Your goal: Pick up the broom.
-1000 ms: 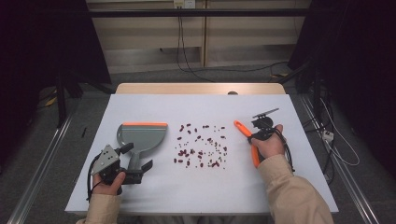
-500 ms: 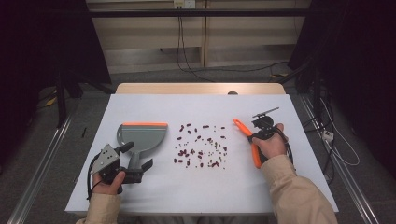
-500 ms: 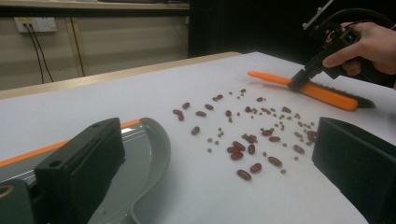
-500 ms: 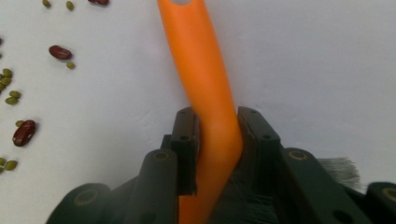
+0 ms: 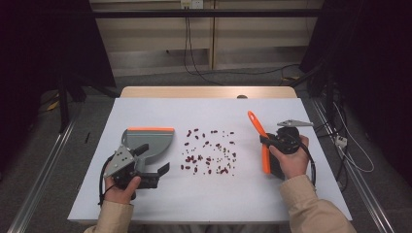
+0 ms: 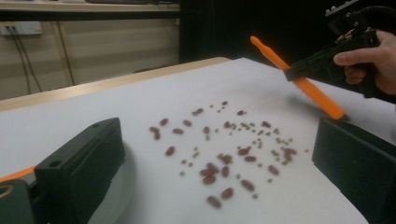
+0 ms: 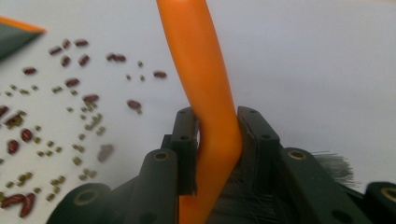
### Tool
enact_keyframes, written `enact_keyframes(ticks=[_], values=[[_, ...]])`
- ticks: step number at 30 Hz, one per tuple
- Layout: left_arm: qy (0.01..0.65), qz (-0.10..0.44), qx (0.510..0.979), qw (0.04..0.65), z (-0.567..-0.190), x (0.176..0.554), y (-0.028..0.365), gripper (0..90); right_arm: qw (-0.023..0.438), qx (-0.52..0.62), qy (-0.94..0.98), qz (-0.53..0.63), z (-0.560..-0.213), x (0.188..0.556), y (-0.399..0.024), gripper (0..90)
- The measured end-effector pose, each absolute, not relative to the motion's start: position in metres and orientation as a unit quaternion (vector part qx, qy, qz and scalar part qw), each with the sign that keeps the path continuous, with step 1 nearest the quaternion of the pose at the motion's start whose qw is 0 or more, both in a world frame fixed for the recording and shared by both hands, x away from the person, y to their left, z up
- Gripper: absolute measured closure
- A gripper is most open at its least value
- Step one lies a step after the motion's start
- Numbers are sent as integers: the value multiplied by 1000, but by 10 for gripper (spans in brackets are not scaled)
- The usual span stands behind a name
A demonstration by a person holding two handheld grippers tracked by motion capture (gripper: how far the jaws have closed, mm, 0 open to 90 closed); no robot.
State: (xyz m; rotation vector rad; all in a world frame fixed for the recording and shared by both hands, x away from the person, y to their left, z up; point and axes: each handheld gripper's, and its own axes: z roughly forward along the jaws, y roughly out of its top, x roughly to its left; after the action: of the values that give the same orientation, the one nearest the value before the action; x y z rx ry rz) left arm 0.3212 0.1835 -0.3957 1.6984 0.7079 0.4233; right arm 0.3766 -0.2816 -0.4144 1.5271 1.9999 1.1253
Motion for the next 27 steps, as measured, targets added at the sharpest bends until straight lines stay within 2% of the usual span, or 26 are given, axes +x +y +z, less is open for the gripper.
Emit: enact_keyframes(ticks=[5, 13, 19, 27], values=[[284, 135, 738, 597, -397, 323, 139, 28, 211, 527, 690, 450, -410, 360, -277, 701], [278, 100, 746, 597, -406, 328, 86, 40, 222, 520, 663, 491, -409, 346, -278, 702], [261, 82, 761, 588, -417, 331, 47, 118, 220, 507, 656, 513, -407, 340, -272, 703], [258, 34, 776, 575, -440, 336, 0, 236, 214, 492, 659, 527, -404, 337, -255, 705]])
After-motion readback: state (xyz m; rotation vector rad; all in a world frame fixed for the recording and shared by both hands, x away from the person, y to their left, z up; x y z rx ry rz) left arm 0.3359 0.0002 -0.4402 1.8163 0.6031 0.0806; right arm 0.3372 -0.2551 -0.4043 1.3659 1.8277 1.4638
